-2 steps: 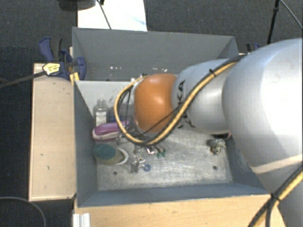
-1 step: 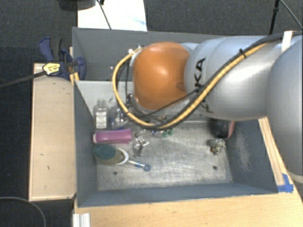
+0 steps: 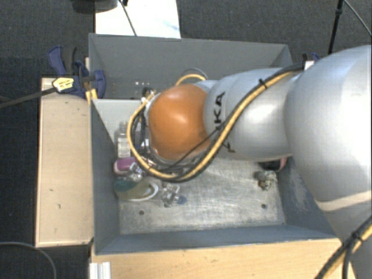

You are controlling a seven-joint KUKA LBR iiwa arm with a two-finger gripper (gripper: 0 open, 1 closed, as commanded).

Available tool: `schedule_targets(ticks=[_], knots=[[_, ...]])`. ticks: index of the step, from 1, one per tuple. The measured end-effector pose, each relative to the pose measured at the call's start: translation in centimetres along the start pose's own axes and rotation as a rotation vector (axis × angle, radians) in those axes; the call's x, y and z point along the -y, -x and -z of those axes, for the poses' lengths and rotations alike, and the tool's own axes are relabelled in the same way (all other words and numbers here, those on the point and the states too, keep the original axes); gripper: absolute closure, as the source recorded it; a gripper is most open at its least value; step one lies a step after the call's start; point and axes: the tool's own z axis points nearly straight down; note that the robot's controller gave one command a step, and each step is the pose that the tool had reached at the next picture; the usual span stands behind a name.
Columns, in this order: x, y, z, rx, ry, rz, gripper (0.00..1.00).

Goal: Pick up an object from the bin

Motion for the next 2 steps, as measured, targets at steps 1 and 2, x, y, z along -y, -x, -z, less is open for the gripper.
schedule_targets(ticks=[1, 2], knots=[[-0.1, 0.0, -0.1, -0.002, 0.003, -0.004, 1.00], [-0.4, -0.8, 12.4, -0.001, 0.001, 0.002, 1.00]])
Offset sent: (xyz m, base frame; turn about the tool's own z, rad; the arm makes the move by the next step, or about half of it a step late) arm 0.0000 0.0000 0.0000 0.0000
